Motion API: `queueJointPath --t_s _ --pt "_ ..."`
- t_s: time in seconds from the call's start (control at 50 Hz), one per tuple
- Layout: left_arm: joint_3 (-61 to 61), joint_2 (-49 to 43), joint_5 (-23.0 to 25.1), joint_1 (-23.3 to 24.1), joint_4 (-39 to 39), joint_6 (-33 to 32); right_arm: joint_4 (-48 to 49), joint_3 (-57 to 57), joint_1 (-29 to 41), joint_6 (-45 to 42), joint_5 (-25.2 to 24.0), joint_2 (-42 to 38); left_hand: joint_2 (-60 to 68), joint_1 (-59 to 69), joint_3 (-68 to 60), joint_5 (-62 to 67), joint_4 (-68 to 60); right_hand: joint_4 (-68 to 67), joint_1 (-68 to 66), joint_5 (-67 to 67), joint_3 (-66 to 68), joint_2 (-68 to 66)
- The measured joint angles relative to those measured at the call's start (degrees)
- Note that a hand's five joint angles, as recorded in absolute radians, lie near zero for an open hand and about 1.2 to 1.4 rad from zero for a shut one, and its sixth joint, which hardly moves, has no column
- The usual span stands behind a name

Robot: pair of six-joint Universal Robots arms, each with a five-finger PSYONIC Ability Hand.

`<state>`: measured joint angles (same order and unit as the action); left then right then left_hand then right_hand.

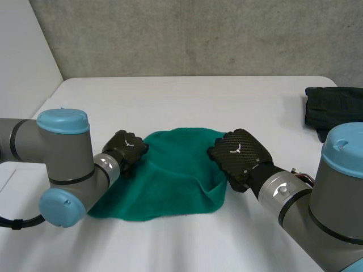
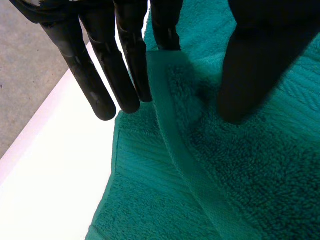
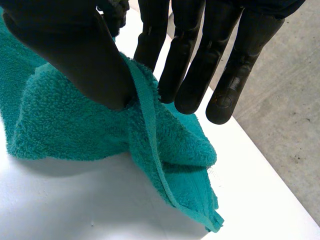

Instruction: Fold the laundry.

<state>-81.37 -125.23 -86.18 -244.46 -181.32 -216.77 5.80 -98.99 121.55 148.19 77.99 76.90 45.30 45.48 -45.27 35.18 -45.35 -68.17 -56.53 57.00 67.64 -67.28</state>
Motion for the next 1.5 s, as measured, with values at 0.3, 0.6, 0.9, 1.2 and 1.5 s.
queueJointPath --t_s 0.3,0.6,0.9,1.2,1.5 --pt "-1.70 13.01 -7.96 1.60 -2.33 1.73 -3.33 3.12 -1.11 5.55 0.44 -1.30 23.14 20.51 -22.78 20.91 -23.20 10.25 8.07 -8.98 -9.87 9.72" --pt "-6.65 30.35 -7.81 1.80 -3.93 6.23 -11.19 5.28 -10.31 16.83 -1.08 -2.72 23.24 20.51 -22.87 20.91 -23.21 54.72 44.91 -53.43 -55.50 54.59" --pt "-7.08 40.98 -7.80 2.37 -3.79 13.70 -4.12 -6.23 -18.42 27.28 -6.82 -2.56 23.26 20.51 -22.91 20.91 -23.42 54.72 44.91 -53.43 -55.50 54.59" --pt "-4.18 44.72 -8.10 6.54 -3.78 15.63 11.45 -7.17 -11.13 39.67 -7.17 -10.46 23.26 20.51 -22.91 20.91 -23.46 54.72 44.91 -53.43 -55.50 54.59" --pt "-3.40 48.00 -8.14 6.95 -3.78 15.59 12.60 5.75 -4.86 35.09 0.65 -20.40 23.26 20.51 -22.92 20.91 -23.46 54.72 44.91 -53.43 -55.50 54.59"
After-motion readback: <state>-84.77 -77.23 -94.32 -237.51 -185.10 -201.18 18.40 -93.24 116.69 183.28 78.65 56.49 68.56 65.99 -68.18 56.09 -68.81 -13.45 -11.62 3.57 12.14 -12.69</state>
